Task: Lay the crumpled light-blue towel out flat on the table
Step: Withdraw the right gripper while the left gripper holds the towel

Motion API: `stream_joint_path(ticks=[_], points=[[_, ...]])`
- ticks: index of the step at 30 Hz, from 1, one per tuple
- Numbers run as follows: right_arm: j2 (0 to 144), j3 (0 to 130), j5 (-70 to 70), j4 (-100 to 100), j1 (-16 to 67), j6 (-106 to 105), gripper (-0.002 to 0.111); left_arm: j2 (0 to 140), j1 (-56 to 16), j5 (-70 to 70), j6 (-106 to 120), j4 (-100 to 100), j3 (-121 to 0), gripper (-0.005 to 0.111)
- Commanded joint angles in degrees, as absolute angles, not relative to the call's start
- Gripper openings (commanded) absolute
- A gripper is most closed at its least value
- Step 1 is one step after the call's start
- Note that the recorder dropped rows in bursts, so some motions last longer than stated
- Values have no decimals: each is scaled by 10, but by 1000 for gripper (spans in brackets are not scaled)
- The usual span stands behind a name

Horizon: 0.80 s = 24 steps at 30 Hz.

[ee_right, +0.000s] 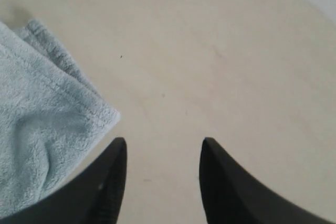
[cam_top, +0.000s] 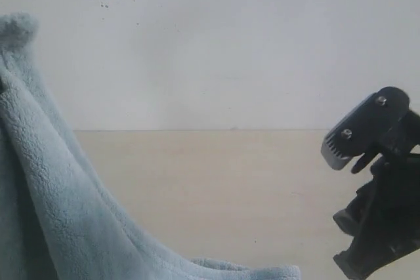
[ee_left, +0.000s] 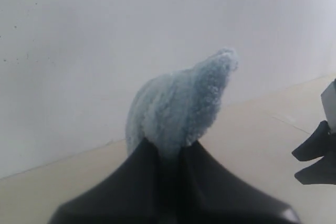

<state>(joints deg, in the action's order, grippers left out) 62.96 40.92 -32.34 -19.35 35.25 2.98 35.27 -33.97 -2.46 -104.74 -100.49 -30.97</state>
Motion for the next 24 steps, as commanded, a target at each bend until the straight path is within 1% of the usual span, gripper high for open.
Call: stream_joint_path(ticks=[1, 3, 12, 15, 20, 24], points=[[702, 407, -300, -52, 318, -93, 43, 333, -337, -15, -1058, -999, -304, 4], [736, 407, -281, -19, 312, -122, 43, 323, -337, -10, -1058, -999, -304, 4], [884, 407, -218, 0, 308, -147, 43, 283, -337, -6, -1058, -999, -304, 4], [900, 407, -207, 36, 308, -173, 43, 283, -337, -6, -1058, -999, -304, 4], [898, 407, -206, 167, 308, -295, 43, 284, -337, 0, -1044, -999, -326, 4], [898, 408, -196, 244, 308, -358, 43, 284, -337, 53, -1033, -999, -354, 4]])
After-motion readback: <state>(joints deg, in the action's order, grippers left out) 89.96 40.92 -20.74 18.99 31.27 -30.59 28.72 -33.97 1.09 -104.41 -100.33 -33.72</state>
